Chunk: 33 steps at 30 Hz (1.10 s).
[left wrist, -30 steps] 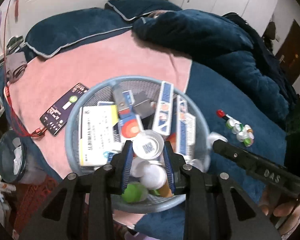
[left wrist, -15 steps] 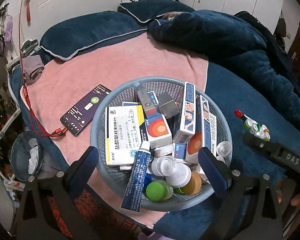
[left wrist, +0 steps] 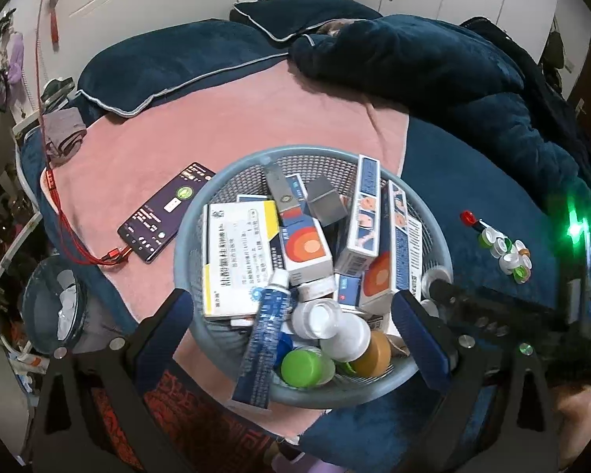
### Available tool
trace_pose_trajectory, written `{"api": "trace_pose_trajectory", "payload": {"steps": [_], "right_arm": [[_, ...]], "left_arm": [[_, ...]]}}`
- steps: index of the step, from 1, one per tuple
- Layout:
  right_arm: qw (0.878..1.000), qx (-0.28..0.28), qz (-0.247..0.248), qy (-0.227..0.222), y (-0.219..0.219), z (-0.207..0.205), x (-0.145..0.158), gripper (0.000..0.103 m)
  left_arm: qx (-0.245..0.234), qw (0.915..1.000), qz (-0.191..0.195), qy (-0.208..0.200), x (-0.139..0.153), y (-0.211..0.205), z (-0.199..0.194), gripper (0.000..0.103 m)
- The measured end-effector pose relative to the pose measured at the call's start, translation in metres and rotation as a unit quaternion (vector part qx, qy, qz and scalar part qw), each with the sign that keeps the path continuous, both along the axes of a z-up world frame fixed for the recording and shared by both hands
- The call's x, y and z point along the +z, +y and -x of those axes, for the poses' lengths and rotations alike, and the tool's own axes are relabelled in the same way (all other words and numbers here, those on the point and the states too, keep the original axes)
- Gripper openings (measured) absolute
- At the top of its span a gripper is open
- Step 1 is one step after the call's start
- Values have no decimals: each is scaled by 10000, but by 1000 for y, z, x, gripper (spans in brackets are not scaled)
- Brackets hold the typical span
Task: Organize objects
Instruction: 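Move both open grippers back over the remaining caps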
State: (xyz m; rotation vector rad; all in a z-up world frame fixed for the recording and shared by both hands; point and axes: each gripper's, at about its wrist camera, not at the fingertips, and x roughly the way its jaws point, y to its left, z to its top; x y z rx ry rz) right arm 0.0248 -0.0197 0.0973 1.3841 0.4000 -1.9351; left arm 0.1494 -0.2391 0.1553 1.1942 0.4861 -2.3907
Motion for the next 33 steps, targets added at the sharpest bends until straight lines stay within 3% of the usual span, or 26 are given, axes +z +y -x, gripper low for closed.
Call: {"api": "trace_pose_trajectory", "payload": {"steps": [2, 7, 12, 33], "right_arm": [[9997, 44, -142, 207, -4, -3, -1, 75], [9984, -8, 450, -345, 7, 6, 5, 75], [9964, -187, 742, -369, 20, 11, 18, 75], [9945, -462, 773, -532, 38, 23, 14, 75]], "left_arm": [[45, 10000, -20, 11, 0, -2, -3, 101], [96, 9999, -92, 21, -1, -3, -5, 101], [89, 9999, -131, 35, -1, -2, -4, 101], [35, 9999, -113, -70, -4, 9, 3, 102]]}}
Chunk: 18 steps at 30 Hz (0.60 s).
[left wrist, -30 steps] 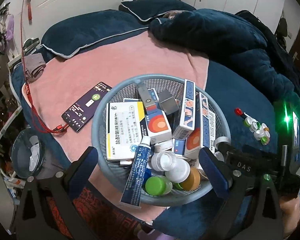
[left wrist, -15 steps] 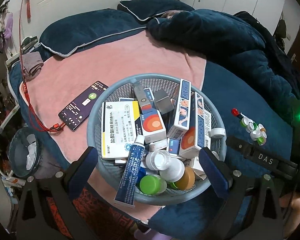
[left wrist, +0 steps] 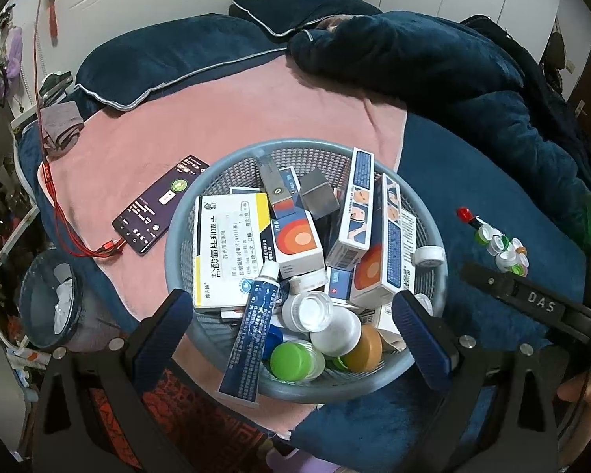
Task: Organize objects
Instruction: 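Move both open grippers back over the remaining caps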
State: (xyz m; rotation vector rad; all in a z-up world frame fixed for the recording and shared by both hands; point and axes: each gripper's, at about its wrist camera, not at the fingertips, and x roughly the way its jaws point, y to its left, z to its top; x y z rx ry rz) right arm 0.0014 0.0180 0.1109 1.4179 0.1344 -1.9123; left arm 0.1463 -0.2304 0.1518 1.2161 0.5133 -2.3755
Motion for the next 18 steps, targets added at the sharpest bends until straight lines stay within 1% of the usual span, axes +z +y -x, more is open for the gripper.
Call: {"api": "trace_pose_trajectory", "payload": {"steps": [3, 4, 6, 8, 10, 18], "right_arm": [[10000, 5, 19, -39, 4, 4, -1, 76], [10000, 15, 18, -58, 5, 5, -1, 77], [9999, 37, 33, -116, 7, 7, -3, 84], [9999, 65, 57, -135, 10, 9, -3, 97], [9998, 85, 98, -135, 13, 11, -2, 103], [9997, 203, 103, 59, 27, 14, 2, 103]], "left_arm": [[10, 10000, -4, -23, -1, 1, 3, 102], [-2, 10000, 10, -41, -2, 2, 4, 102], [-36, 9999, 54, -82, -3, 5, 7, 102], [-62, 9998, 135, -134, -4, 8, 9, 102], [-89, 9995, 217, -190, -5, 12, 13, 102], [-226, 9992, 255, -225, -6, 27, 26, 102]]}}
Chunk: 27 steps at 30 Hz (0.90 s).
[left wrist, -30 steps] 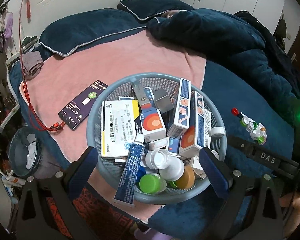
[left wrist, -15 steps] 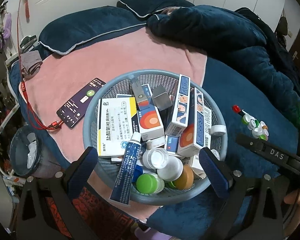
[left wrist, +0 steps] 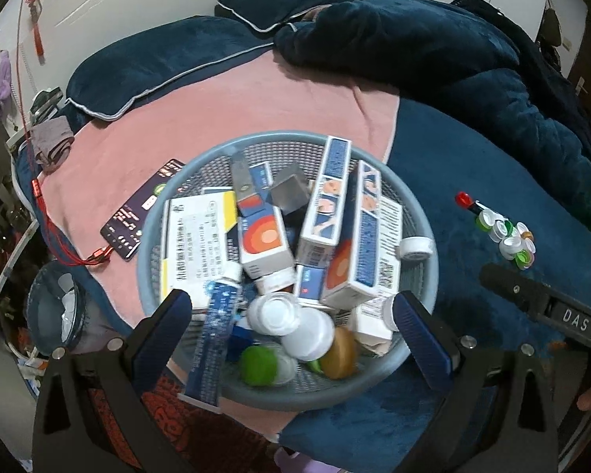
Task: Organize objects
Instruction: 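Move both open grippers back over the remaining caps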
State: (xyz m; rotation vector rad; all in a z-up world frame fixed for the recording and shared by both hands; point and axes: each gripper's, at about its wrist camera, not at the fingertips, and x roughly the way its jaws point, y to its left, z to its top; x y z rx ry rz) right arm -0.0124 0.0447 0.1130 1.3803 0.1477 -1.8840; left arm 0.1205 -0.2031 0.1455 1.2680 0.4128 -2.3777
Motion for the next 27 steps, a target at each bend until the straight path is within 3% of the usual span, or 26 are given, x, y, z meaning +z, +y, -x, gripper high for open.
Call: {"api": "trace_pose_trajectory", "payload": {"steps": [18, 21, 23, 27], "right_arm": [[9991, -432, -2, -46, 55, 42, -7, 103], [9982, -595, 3, -69, 69, 55, -8, 103], [9974, -725, -18, -31, 80, 63, -9, 103], [9947, -991, 86, 267, 102, 69, 0, 103]], "left_arm": [[-729, 9973, 14, -123, -9, 72, 54, 102], [-967, 9953, -98, 4, -7, 90, 65, 102], [-1194, 9918, -354, 298, -2, 102, 68, 102], [-986, 9932, -63, 608, 9, 117, 69, 102]]}}
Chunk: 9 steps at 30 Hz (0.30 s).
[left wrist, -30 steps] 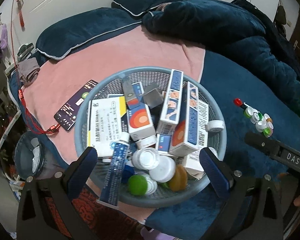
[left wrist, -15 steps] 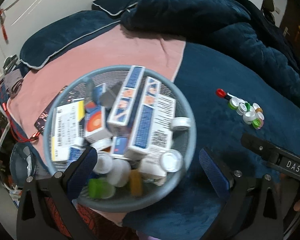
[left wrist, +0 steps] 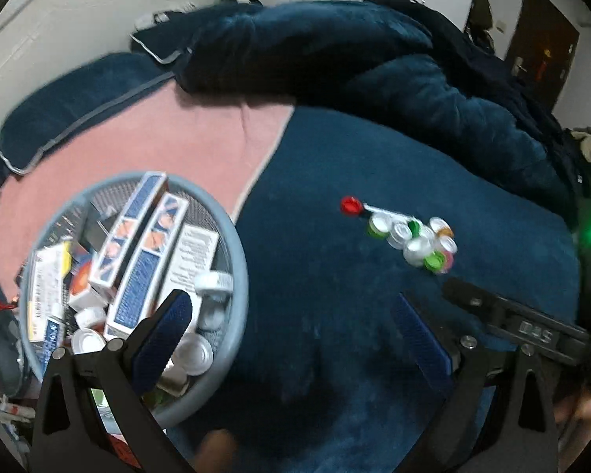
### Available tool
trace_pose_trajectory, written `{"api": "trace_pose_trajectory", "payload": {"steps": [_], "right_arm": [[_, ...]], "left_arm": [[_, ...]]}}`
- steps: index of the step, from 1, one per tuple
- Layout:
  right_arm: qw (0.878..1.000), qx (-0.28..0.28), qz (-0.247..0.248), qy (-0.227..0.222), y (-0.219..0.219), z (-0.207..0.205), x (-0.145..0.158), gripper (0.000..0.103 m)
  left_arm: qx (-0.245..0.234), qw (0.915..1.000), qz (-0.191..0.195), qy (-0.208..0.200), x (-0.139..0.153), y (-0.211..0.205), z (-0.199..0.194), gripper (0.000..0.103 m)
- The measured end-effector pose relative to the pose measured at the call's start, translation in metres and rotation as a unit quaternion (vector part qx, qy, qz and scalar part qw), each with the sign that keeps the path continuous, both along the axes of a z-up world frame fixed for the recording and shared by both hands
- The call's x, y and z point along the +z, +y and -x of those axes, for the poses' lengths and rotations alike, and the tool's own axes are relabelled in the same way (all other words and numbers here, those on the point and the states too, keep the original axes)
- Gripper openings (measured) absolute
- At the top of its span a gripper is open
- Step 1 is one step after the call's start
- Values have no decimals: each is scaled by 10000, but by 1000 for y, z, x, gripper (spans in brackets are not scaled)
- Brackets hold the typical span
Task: Organize objects
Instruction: 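Move both open grippers back over the remaining caps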
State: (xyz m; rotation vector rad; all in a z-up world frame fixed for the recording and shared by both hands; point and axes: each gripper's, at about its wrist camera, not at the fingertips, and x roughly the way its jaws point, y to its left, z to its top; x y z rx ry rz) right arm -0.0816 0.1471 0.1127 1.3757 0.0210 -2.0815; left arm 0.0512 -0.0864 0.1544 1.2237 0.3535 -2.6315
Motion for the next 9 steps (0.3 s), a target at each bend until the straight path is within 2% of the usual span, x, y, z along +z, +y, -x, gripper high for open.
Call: {"api": "trace_pose_trajectory", "payload": {"steps": [3, 7, 9], "right_arm": [[9991, -240, -121, 324, 12, 2, 9, 103], [9992, -268, -78, 301, 23, 6, 9, 102], [9991, -283, -111, 284, 26, 7, 6, 102]], "left_arm": [[-61, 9998, -192, -33, -2, 6, 6, 102], [-262, 9967, -758, -144, -12, 12, 15, 102], [-249, 9964, -806, -76, -15, 15, 17, 102]]}}
